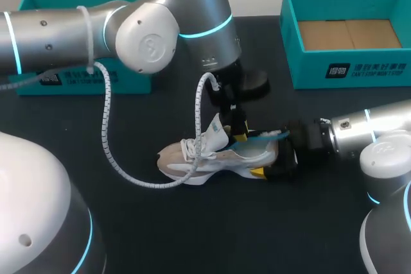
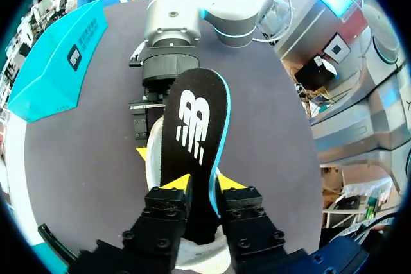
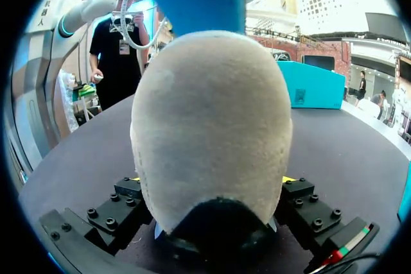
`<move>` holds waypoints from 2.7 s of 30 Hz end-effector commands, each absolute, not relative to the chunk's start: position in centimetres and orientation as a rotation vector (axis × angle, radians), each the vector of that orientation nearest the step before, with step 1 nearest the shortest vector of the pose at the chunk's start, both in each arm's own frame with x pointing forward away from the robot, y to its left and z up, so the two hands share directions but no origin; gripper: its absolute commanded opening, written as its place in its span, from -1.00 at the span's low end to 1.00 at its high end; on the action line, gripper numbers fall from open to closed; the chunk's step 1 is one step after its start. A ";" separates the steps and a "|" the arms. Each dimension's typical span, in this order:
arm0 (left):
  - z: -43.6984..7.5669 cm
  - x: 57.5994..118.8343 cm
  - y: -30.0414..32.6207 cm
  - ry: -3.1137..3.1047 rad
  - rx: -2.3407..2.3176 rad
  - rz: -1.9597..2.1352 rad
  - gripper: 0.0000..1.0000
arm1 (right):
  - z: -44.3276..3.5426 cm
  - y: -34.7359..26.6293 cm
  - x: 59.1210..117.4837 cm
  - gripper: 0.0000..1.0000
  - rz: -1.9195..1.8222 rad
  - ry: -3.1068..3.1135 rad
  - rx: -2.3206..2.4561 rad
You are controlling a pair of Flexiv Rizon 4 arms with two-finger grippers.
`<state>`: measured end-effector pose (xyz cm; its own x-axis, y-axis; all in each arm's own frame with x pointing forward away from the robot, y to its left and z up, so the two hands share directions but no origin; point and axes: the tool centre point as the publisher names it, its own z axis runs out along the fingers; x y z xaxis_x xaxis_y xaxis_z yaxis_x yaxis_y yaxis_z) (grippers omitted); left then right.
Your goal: Take the shoe out of the shoebox, open the shoe tongue, remove and reinsert the insole, then place the shoe into the shoebox
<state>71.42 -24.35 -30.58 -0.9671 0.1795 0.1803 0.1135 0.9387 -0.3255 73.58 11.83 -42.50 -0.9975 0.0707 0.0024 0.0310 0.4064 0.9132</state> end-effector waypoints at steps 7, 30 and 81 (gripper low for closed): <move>-31.6 69.9 -24.8 -3.032 -0.230 0.488 0.05 | -42.6 11.8 73.6 -1.00 1.685 2.607 0.096; -33.8 71.0 -26.4 -3.277 -0.003 0.769 -0.10 | -42.6 11.8 73.6 -1.00 1.685 2.607 0.096; -16.4 70.4 -28.6 -2.875 -0.089 0.878 -1.00 | -42.6 11.8 73.6 -1.00 1.685 2.607 0.096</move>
<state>70.01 -29.40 -17.63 -0.9944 0.0725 0.0775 0.0169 0.8291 -0.5589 73.58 11.84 -42.50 -0.9975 0.0706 0.0024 0.0310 0.4064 0.9132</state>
